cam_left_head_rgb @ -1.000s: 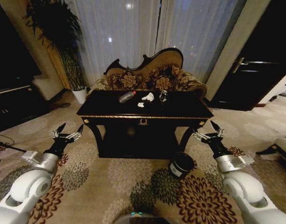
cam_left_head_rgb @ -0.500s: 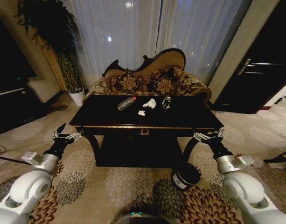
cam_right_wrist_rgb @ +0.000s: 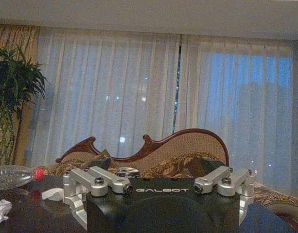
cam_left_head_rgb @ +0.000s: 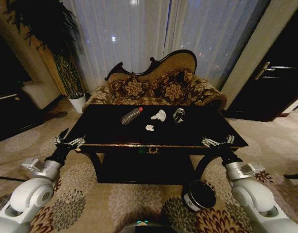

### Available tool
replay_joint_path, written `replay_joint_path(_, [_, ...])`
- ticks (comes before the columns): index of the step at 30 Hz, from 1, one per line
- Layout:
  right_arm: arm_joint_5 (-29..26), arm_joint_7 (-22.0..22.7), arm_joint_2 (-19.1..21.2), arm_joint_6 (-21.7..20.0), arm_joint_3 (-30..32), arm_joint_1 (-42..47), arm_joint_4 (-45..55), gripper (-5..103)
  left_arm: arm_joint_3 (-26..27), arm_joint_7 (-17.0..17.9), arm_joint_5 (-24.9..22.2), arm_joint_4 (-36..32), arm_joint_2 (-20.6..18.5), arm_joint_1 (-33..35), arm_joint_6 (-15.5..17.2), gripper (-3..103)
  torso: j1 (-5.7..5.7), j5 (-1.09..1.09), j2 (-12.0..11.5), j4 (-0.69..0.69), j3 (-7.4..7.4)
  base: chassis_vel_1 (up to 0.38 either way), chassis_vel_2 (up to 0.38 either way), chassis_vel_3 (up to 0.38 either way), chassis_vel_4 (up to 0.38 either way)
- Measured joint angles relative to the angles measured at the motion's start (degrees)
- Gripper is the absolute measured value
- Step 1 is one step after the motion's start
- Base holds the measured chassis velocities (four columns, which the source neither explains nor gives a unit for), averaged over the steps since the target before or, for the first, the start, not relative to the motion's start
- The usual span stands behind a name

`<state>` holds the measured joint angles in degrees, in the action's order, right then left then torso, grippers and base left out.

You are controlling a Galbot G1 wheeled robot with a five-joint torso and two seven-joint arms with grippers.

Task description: Move to the front of the table and place the trash on the table into the trash bin.

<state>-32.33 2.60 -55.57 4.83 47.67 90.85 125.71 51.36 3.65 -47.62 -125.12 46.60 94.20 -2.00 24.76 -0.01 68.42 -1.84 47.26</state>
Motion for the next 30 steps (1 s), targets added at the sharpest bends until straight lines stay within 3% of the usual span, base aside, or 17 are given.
replay_joint_path(8, [0.50,0.17,-0.17,0.33,0.11,0.43,-0.55,100,-0.14,-1.90,-1.55,0.00,-2.54,0.23,0.47,100,-0.11,0.00,0.04,0.00,-0.04,0.000,0.000,0.000,0.000])
replay_joint_path(11, [0.69,0.16,-0.44,0.41,0.13,0.83,-0.55,100,-0.28,-5.30,-4.12,0.33,-6.90,0.84,1.07,100,-0.06,0.02,0.03,-0.01,-0.02,0.000,0.000,0.000,0.000])
replay_joint_path(13, [0.70,0.16,-0.46,0.42,0.15,0.86,-0.55,100,-0.32,-5.48,-4.37,0.46,-7.24,0.81,1.12,100,-0.06,0.02,0.03,-0.01,-0.02,0.000,0.000,0.000,0.000])
replay_joint_path(16, [0.80,0.13,-0.62,0.55,0.53,1.32,-0.55,100,-1.13,-6.66,-10.09,2.58,-10.80,-0.87,2.64,100,-0.03,0.00,0.02,-0.01,-0.01,0.000,0.000,0.000,0.000])
replay_joint_path(22, [0.80,0.09,-0.56,0.60,0.21,0.94,-0.84,100,-2.41,-7.74,-16.58,5.03,-15.69,-2.53,4.41,100,-0.06,0.00,0.02,0.00,-0.02,0.000,0.000,0.000,0.000])
replay_joint_path(30, [1.07,-0.01,-0.63,0.58,-1.54,-0.20,-1.75,100,-3.53,-10.09,-16.93,7.35,-22.23,-2.82,4.04,100,-0.05,0.01,0.02,-0.01,-0.01,0.000,0.000,0.000,0.000])
